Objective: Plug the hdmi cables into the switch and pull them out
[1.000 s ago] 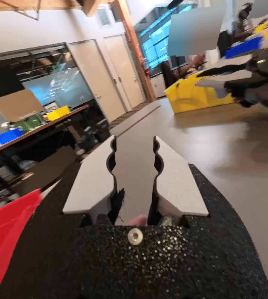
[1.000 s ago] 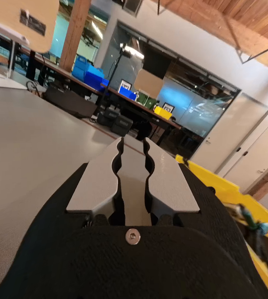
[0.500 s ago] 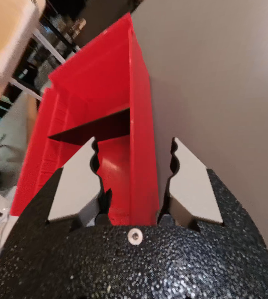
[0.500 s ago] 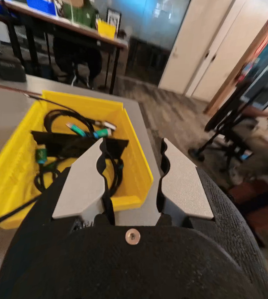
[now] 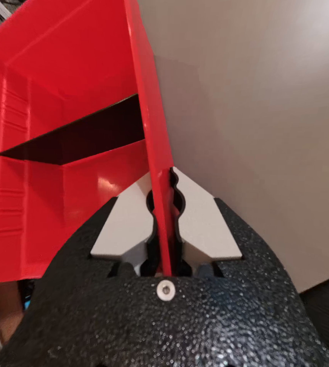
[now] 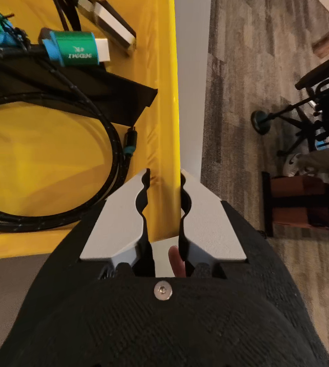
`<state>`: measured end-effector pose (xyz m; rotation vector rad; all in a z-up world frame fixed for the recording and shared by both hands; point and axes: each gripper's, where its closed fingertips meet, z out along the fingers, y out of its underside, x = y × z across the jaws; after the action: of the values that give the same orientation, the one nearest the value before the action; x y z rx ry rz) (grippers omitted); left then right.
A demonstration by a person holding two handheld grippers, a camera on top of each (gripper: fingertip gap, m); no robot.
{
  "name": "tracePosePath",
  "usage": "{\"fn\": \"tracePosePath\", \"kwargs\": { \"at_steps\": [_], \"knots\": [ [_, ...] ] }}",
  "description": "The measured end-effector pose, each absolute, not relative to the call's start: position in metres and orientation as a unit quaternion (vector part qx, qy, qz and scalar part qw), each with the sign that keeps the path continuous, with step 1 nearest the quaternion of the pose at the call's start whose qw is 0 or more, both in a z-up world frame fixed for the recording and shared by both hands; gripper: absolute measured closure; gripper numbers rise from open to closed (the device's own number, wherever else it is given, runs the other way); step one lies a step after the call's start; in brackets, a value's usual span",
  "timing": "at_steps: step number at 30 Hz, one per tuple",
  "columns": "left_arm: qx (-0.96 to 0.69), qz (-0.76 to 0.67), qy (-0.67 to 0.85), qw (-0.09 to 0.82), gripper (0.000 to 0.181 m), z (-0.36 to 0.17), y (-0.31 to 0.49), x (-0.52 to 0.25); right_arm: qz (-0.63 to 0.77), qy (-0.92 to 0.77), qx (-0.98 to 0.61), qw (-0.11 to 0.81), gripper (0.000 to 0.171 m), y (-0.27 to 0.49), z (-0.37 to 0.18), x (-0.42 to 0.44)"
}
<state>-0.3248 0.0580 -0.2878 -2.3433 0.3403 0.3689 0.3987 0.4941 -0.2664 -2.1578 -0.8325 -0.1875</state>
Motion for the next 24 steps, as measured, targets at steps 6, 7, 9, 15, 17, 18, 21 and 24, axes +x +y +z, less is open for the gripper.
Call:
{"fn": "tracePosePath", "kwargs": {
  "at_steps": [6,7,9,15,17,18,21,24],
  "knots": [
    [-0.900,0.148,0.152,0.382,0.177,-0.287,0.046,-0.313,0.028,-0.338,-0.843,0.418,0.162,0.460,-0.262,0.357],
    [-0.898,0.141,0.152,0.389,0.177,-0.286,0.042,-0.308,0.048,-0.323,-0.843,0.427,0.163,0.454,-0.260,0.349],
    [-0.893,0.132,0.150,0.404,0.177,-0.282,0.034,-0.299,0.061,-0.302,-0.839,0.448,0.164,0.446,-0.260,0.336],
    [-0.891,0.110,0.137,0.419,0.177,-0.257,-0.007,-0.283,0.085,-0.266,-0.824,0.494,0.165,0.420,-0.258,0.266],
    [-0.888,0.116,0.132,0.425,0.176,-0.244,-0.021,-0.284,0.095,-0.265,-0.819,0.500,0.166,0.411,-0.257,0.233],
    [-0.886,0.123,0.129,0.427,0.176,-0.237,-0.028,-0.285,0.096,-0.268,-0.816,0.503,0.165,0.407,-0.257,0.217],
    [-0.882,0.143,0.119,0.432,0.176,-0.217,-0.046,-0.286,0.109,-0.284,-0.809,0.503,0.166,0.392,-0.257,0.162],
    [-0.876,0.149,0.103,0.447,0.176,-0.198,-0.062,-0.284,0.124,-0.303,-0.800,0.503,0.166,0.375,-0.257,0.105]
  ]
}}
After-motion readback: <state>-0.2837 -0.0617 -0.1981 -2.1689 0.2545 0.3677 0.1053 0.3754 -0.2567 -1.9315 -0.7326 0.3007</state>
